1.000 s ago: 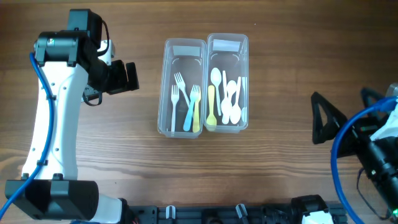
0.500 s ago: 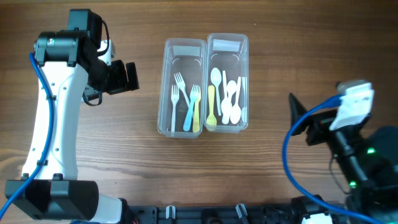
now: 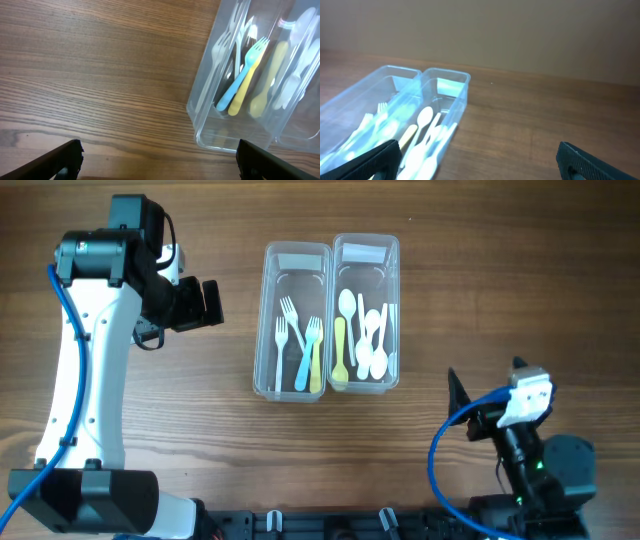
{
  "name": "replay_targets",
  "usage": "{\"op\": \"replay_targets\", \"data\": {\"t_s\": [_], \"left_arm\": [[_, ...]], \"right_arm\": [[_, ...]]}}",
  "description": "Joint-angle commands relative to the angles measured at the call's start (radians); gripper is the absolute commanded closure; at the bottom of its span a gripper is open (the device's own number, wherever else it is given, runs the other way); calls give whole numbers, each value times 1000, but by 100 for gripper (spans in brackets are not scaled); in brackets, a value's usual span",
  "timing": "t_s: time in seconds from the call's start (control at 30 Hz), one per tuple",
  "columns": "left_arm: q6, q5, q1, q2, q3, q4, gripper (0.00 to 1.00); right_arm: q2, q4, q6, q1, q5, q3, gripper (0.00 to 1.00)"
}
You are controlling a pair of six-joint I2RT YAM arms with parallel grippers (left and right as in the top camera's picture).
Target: Pack container
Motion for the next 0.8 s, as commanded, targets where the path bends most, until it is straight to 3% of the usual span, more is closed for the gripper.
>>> {"op": "replay_targets", "data": {"t_s": [0.0, 0.2, 0.77], "left_arm": [[-2, -3, 5, -14, 0, -1, 0], [-2, -3, 5, -14, 1, -1, 0], [-2, -3, 5, -14, 0, -1, 0]], "right_arm": [[-102, 19, -15, -10, -19, -83, 0], [-211, 19, -6, -10, -19, -178, 0], [-209, 36, -6, -10, -20, -311, 0]]}}
